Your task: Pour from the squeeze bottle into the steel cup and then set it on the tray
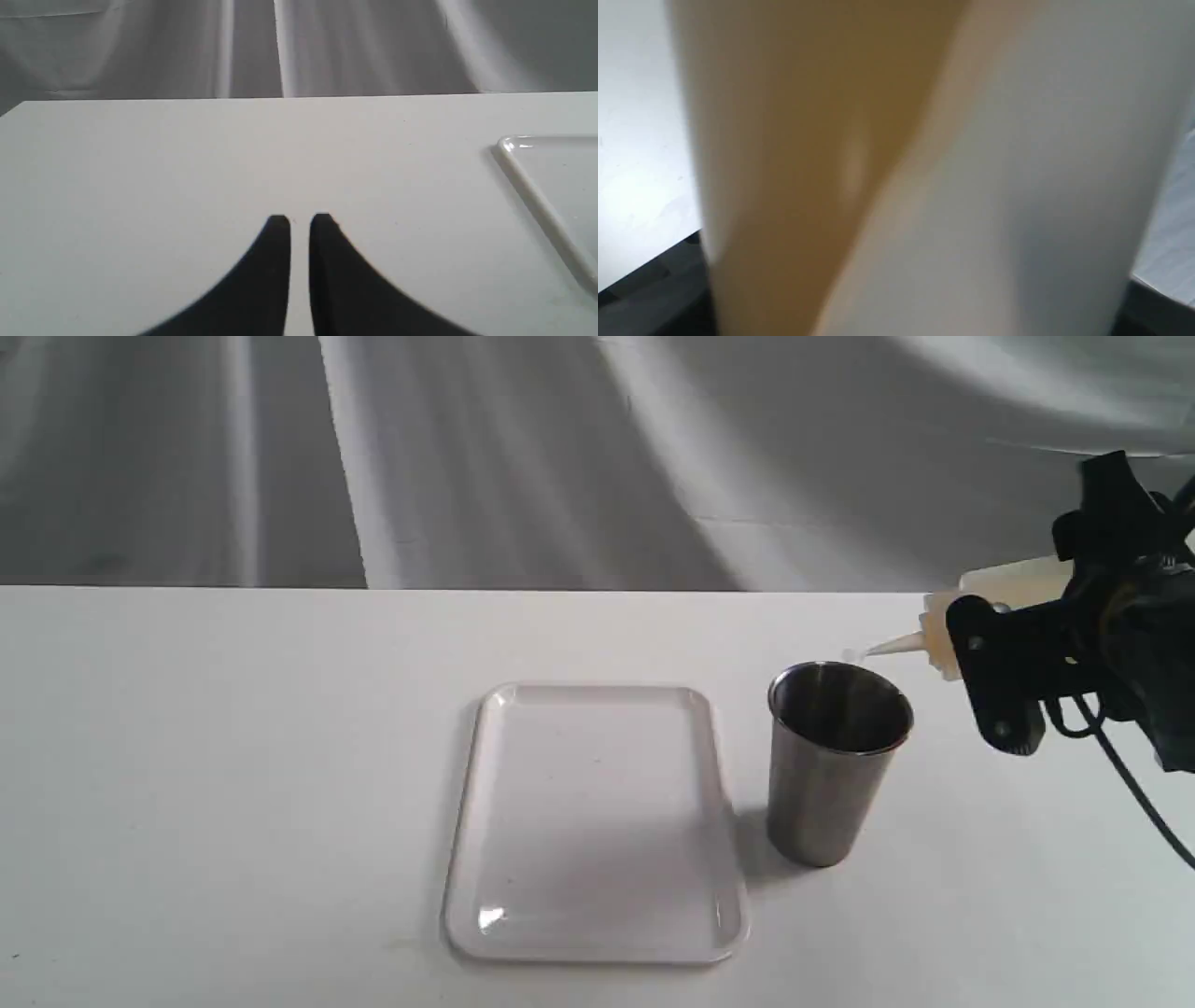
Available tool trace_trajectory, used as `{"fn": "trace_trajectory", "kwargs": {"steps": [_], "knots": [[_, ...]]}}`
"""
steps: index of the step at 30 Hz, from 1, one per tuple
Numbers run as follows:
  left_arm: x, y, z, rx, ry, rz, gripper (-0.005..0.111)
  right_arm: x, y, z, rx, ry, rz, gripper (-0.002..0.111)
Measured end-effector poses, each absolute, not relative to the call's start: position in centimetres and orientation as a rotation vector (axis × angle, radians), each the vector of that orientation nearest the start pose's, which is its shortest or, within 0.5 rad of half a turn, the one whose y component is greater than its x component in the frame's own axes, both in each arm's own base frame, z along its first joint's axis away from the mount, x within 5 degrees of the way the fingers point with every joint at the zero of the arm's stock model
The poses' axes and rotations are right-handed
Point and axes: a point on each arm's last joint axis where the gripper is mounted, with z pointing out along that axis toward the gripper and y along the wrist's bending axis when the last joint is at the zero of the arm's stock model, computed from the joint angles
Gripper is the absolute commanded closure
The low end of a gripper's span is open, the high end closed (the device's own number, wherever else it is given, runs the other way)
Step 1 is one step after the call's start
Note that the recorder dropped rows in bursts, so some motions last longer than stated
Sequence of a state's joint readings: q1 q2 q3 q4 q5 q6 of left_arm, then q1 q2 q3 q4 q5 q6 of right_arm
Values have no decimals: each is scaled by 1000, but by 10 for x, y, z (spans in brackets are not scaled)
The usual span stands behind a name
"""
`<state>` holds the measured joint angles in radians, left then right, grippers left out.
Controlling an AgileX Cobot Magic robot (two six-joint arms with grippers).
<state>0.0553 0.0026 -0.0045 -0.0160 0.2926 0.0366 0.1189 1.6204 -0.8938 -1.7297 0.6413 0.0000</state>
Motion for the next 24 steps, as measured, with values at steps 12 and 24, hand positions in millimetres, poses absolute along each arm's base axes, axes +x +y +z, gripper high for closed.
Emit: {"fn": "trace_trajectory", "kwargs": {"steps": [12, 24], "knots": [[55, 3, 188, -27, 1774, 51, 98, 335, -14, 235, -1717, 1752, -1566, 108], [55, 3, 188, -27, 1774, 51, 98, 340, -13, 244, -1697, 1728, -1585, 108]]}}
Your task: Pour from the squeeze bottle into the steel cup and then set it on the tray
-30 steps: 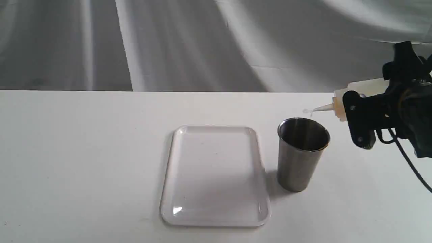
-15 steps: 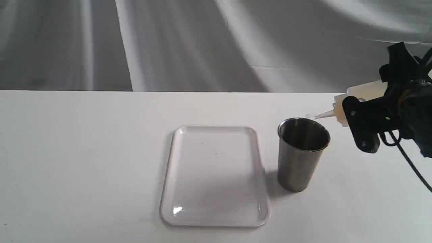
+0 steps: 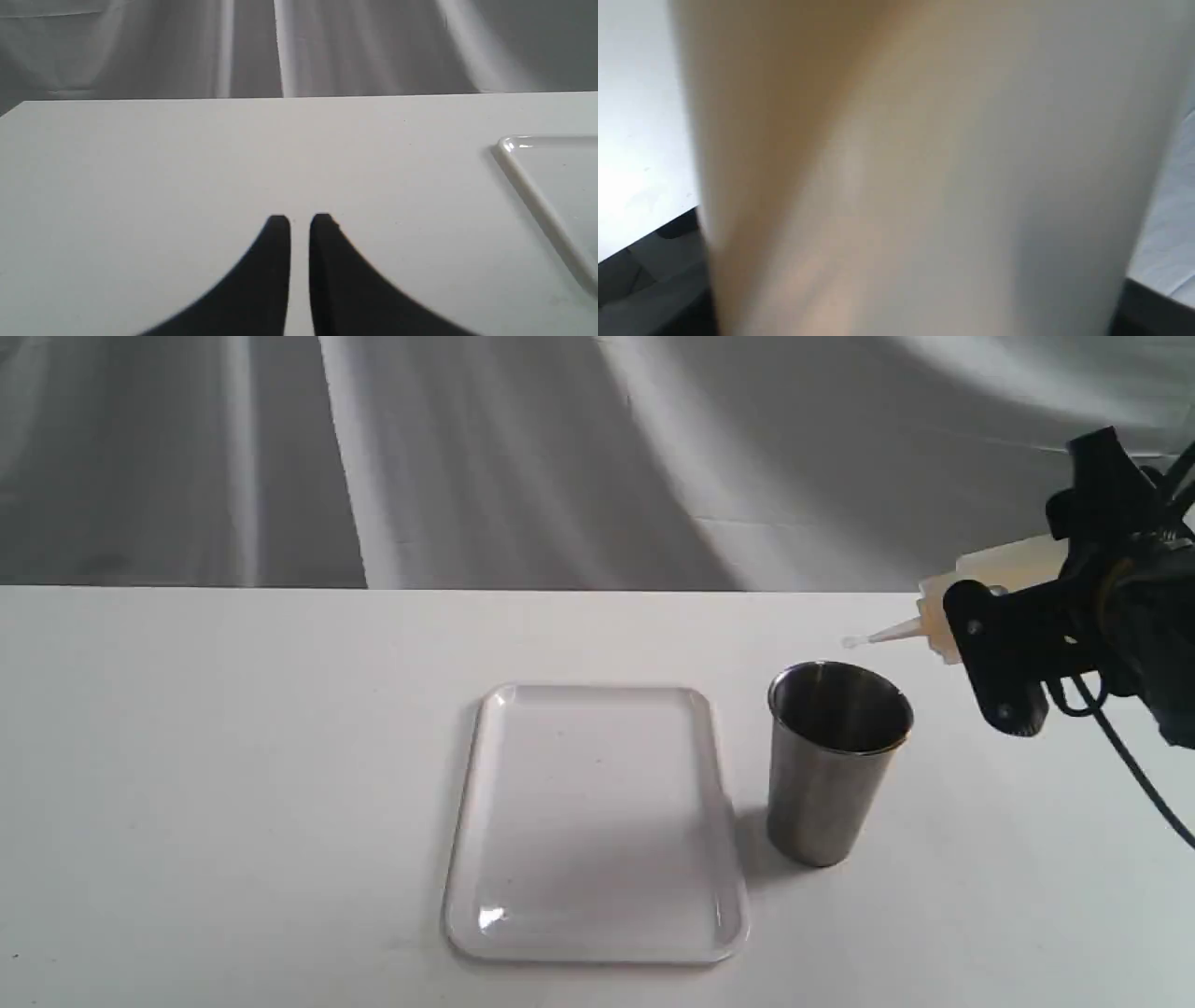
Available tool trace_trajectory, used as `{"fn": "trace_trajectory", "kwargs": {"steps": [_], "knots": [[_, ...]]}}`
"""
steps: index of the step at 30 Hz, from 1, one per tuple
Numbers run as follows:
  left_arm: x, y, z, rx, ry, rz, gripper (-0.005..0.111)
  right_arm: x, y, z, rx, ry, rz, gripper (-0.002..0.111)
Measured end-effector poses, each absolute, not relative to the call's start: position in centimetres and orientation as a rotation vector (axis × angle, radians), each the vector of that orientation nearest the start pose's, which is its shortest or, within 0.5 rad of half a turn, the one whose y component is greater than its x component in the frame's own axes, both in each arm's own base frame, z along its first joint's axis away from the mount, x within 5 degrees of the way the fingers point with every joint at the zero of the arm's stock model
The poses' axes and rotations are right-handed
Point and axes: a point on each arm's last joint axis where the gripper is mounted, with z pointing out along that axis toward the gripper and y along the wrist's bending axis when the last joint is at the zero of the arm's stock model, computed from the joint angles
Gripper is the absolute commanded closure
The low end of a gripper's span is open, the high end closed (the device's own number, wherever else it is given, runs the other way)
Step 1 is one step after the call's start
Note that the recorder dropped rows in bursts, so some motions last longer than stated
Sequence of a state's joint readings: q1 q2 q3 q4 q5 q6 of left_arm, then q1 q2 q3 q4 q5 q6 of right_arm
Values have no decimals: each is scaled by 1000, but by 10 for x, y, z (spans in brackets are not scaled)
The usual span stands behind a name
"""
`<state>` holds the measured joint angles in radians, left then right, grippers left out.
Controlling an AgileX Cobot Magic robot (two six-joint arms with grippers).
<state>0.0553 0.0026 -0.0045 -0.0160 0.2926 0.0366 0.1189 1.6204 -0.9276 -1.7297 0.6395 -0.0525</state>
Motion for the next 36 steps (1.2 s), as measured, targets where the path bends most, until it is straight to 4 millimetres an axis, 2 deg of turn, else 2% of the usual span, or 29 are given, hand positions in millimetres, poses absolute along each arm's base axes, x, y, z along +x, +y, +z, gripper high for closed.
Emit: {"fn": "trace_trajectory", "kwargs": {"steps": [20, 31, 36], "knots": [[55, 3, 188, -27, 1774, 51, 98, 342, -11, 245, -1831, 1636, -1605, 108], [55, 3, 188, -27, 1774, 51, 98, 342, -11, 245, -1839, 1630, -1604, 108], [55, 3, 188, -27, 1774, 51, 98, 342, -11, 245, -1762, 1674, -1575, 108]]}}
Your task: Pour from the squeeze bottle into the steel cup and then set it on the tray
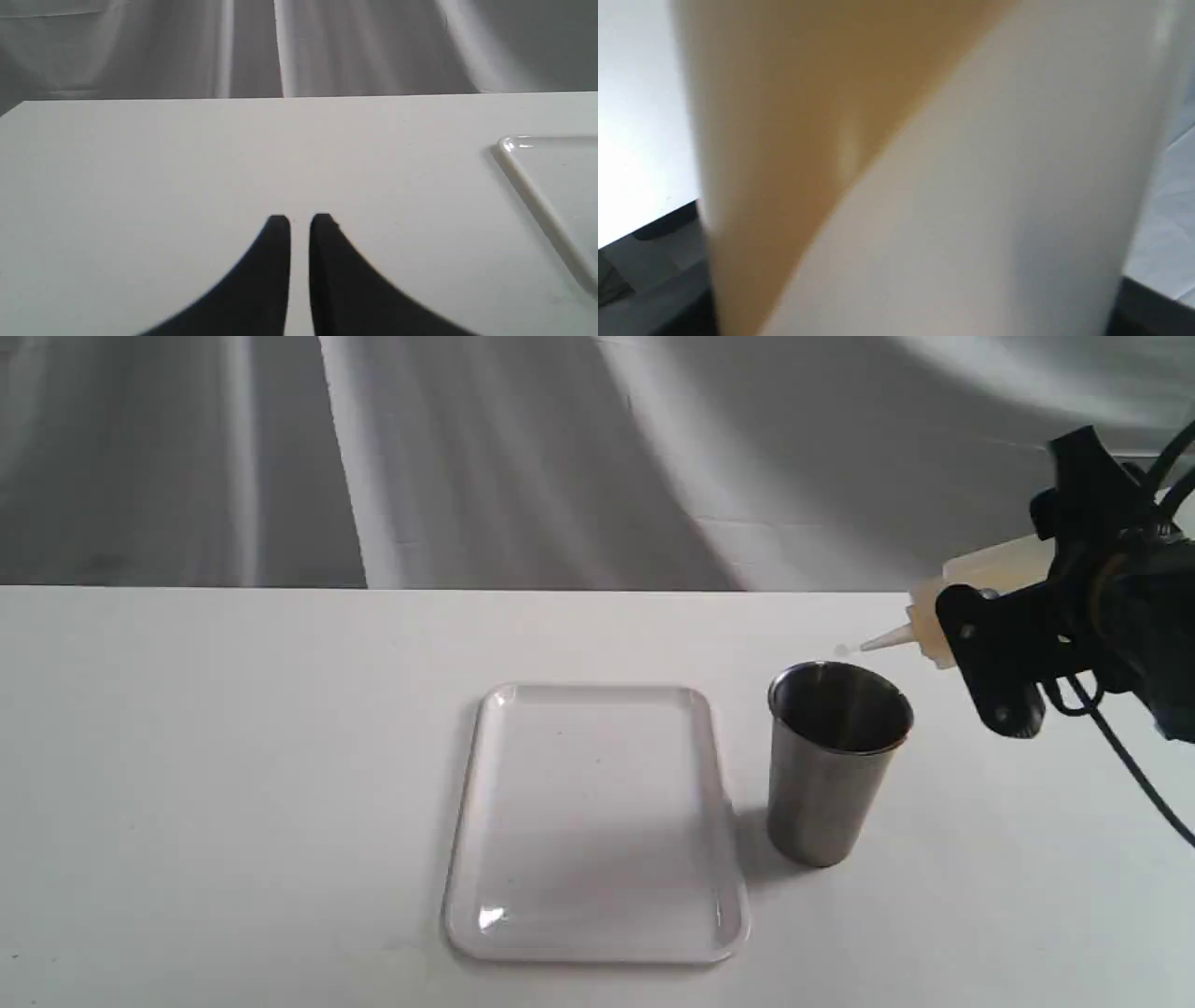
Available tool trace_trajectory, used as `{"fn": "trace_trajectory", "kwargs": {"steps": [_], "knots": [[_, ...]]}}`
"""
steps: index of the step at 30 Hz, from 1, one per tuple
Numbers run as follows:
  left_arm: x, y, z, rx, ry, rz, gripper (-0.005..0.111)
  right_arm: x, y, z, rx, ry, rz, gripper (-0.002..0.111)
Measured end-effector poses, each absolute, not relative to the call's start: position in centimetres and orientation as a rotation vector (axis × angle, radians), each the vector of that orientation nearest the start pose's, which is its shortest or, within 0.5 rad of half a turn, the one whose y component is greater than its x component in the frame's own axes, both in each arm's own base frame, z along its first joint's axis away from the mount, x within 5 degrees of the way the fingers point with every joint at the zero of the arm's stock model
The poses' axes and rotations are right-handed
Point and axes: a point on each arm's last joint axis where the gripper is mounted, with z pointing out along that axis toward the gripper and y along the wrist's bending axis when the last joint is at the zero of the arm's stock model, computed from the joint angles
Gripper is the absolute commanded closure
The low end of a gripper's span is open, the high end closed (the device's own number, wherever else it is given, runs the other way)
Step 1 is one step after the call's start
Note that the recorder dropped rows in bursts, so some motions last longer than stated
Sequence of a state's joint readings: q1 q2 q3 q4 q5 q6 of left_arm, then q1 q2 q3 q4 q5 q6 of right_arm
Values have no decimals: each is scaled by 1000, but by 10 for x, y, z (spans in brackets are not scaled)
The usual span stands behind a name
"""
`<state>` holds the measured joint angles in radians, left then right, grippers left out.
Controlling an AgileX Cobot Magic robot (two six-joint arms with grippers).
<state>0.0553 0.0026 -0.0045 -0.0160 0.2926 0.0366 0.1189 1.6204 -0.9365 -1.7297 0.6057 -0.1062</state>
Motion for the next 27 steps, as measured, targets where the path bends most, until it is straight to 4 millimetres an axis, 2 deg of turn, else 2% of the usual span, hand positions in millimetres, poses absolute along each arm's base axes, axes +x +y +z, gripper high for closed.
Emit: {"fn": "trace_trajectory", "kwargs": {"steps": [13, 27], "knots": [[55, 3, 188, -27, 1774, 51, 98, 343, -10, 245, -1363, 1862, -1407, 108], [55, 3, 188, -27, 1774, 51, 98, 340, -11, 241, -701, 2090, -1059, 108]]}}
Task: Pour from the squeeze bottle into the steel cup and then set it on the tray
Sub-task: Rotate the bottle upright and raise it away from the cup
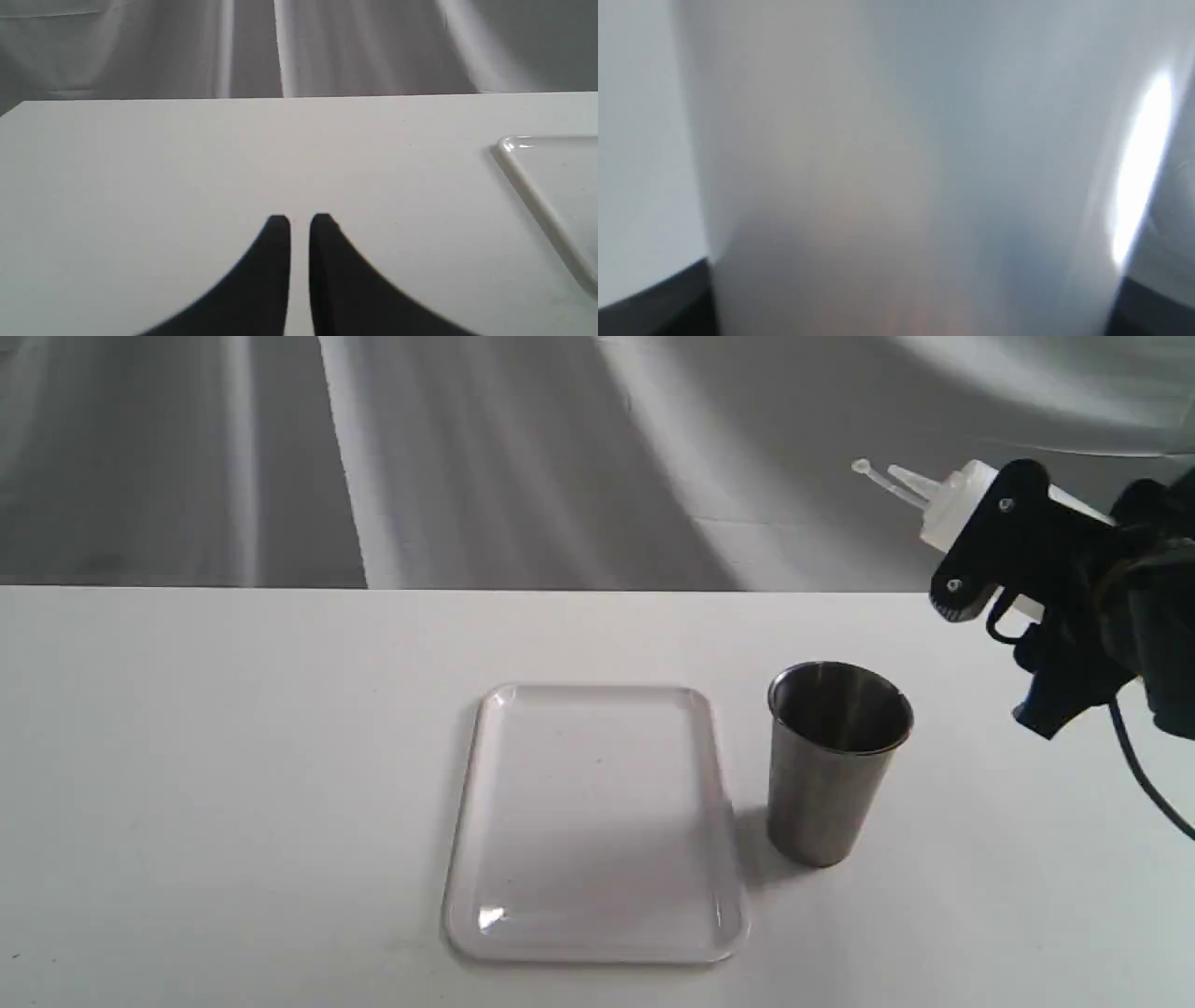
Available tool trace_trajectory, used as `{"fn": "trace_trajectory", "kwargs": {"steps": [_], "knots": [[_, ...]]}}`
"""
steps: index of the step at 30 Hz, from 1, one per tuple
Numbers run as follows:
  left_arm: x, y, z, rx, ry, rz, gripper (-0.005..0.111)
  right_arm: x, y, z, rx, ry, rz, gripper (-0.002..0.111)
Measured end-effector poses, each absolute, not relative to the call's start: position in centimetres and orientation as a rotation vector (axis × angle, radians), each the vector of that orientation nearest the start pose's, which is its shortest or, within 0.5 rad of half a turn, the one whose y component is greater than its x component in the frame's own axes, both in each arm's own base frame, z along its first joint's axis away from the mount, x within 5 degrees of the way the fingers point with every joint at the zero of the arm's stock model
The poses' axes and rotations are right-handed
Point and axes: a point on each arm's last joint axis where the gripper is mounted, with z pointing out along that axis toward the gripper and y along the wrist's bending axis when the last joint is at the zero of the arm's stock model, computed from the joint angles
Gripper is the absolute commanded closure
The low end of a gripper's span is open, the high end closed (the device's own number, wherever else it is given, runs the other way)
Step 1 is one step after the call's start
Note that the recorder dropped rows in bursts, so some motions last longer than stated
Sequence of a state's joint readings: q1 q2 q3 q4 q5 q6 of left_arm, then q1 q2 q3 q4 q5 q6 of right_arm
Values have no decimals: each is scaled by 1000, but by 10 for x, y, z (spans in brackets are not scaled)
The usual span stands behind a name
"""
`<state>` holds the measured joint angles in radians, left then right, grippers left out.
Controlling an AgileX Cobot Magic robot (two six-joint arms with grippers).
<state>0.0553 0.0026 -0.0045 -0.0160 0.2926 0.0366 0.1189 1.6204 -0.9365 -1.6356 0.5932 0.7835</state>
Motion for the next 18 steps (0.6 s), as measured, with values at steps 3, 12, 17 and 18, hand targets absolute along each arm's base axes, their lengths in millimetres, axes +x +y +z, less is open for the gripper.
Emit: {"fn": "trace_trajectory", "kwargs": {"steps": [3, 12, 17, 18], "knots": [[55, 3, 188, -27, 1774, 51, 98, 338, -9, 246, -532, 2101, -941, 108], [55, 3, 188, -27, 1774, 51, 98, 328, -7, 271, -90, 2040, -641, 108], [55, 3, 188, -27, 1774, 51, 98, 319, -8, 290, 117, 1958, -508, 108], [55, 3, 188, -27, 1774, 51, 98, 317, -8, 294, 143, 1941, -489, 108]]}}
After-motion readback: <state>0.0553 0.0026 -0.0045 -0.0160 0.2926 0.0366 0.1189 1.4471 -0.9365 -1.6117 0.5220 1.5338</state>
